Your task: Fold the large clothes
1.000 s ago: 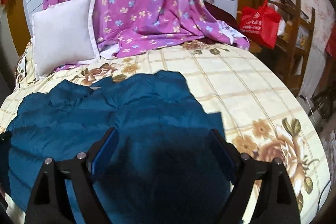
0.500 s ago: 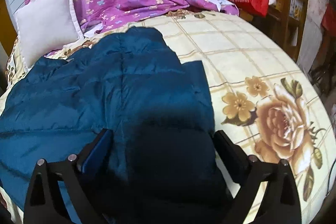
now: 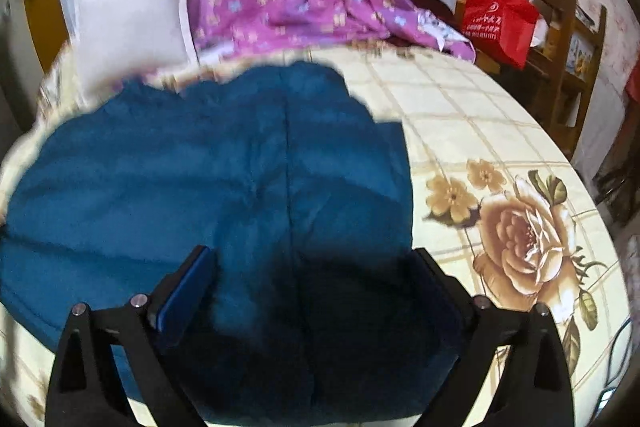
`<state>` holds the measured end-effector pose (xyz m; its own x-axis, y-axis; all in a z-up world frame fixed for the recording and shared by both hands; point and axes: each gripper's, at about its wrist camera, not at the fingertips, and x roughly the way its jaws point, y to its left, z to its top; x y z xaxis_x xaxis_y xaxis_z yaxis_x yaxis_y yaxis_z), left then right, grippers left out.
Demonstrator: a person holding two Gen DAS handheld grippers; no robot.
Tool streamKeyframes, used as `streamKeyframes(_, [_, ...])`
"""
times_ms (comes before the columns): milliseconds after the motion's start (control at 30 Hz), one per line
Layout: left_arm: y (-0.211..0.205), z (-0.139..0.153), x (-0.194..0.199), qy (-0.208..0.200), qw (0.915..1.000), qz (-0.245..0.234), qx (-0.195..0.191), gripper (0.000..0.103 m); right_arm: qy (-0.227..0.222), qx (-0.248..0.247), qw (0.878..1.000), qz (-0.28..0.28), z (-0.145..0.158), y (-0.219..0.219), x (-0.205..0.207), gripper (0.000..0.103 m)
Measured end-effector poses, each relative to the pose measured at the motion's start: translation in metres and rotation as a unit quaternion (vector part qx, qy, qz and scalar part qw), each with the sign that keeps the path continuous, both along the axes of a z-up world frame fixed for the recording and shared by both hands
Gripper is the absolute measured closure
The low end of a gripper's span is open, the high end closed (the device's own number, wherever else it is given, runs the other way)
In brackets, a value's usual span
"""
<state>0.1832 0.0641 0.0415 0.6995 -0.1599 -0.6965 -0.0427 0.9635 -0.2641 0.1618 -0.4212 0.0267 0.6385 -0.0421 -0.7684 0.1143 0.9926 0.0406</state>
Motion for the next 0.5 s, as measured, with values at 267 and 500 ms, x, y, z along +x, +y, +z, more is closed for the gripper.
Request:
streamKeyframes(267, [0.004,-0.002,0.0,0.006,0.9999,-0.005,-0.01,0.049,-0.012,0.022,1.0,0.005,0.007,-0.007,-0.008,0.003])
streamKeyframes(500, [0.009,-0.003,-0.001,0.011,0.9996,-0.007,-0.026,0.049,-0.034,0.073,0.997,-0.019,0.016,-0.032,-0.023,0.001])
